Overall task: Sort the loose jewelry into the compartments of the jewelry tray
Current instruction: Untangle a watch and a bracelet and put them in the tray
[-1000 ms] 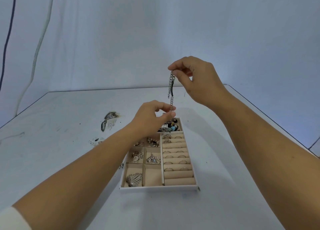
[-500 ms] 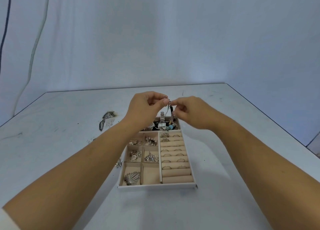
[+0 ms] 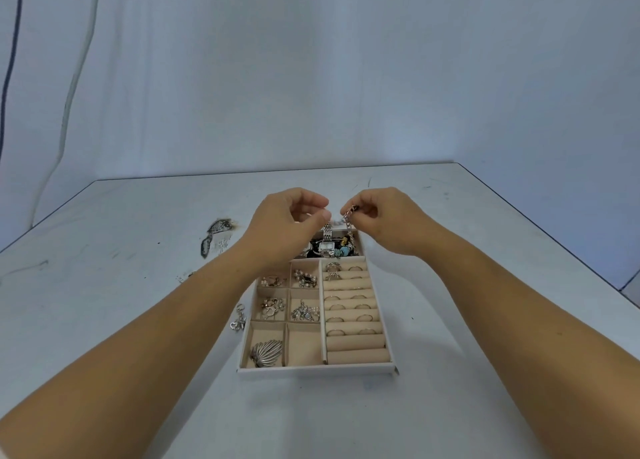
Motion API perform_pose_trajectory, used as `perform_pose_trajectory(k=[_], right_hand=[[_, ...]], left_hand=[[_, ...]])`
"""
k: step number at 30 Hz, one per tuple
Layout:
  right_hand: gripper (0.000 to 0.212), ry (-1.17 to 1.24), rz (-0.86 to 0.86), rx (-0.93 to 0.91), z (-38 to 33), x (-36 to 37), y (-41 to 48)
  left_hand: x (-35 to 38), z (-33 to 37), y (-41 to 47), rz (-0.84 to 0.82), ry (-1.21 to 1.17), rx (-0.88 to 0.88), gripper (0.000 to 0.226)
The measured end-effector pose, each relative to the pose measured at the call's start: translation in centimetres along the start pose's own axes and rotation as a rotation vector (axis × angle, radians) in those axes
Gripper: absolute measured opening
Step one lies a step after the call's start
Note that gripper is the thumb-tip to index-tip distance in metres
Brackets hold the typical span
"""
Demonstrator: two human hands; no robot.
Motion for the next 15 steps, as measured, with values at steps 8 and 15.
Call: perform_pose_trajectory(k=[8,15], right_hand=[[0.013,-0.078,-0.009,-0.005,0.3,-0.2,0.9],[0.020,-0.304,-0.046,-0.015,1.4,1.8,0.6]], left_hand=[[-1.4,-3.6,-1.4,-0.082,0.482,0.038,0.025],[-1.7,-3.8,-1.6,-0.087,0.628,0.128,0.043]])
Point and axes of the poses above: each hand's wrist, its own y-axis towards the middle knuckle, its own x-axis out of the palm, z = x × y, the point moved 6 cm from there along y, towards the middle knuckle, and after that the axes turned 15 degrees about -y, right-handed, at the moved point
